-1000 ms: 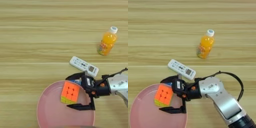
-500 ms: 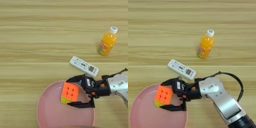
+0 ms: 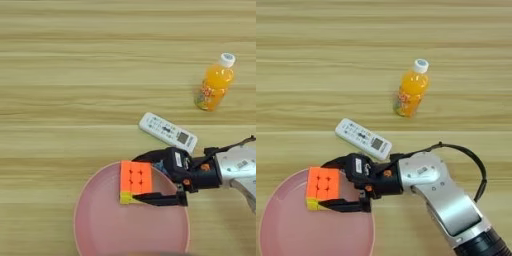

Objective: Move the objects on the table

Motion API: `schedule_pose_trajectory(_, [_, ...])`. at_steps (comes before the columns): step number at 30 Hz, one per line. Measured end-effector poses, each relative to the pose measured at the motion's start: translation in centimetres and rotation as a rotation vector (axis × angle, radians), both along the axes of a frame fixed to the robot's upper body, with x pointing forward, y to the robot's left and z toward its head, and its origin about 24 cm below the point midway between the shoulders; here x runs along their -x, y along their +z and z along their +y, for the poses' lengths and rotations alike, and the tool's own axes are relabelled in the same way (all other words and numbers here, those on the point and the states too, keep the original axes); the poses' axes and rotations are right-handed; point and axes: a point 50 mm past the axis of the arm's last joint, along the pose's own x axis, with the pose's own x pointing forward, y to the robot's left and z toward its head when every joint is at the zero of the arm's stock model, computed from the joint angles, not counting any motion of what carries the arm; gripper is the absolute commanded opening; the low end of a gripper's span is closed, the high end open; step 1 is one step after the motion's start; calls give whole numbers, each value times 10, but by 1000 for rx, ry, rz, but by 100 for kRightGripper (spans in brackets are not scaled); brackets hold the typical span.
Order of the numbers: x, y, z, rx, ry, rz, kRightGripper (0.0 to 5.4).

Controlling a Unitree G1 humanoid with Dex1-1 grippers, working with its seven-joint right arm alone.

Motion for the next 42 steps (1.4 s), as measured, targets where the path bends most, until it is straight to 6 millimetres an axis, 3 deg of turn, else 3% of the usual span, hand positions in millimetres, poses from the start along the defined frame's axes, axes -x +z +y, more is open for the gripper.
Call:
schedule_pose_trajectory(3, [-5, 6, -1, -54, -45, -13, 334])
schedule_pose_trajectory(11, [-41, 38, -4, -223, -288, -103, 334])
schedule_pose_trajectory(15, [-58, 24, -5, -145, -430, -121, 334])
schedule_pose_trajectory(19, [-66, -3, -1, -8, -522, -131, 334])
schedule_pose_trajectory(26, [-67, -8, 13, 4, -493, -145, 334])
schedule_pose_trajectory(36, [-63, -11, 18, 12, -446, -128, 334])
schedule_pose_trajectory(42, [-60, -20, 16, 37, -454, -94, 412])
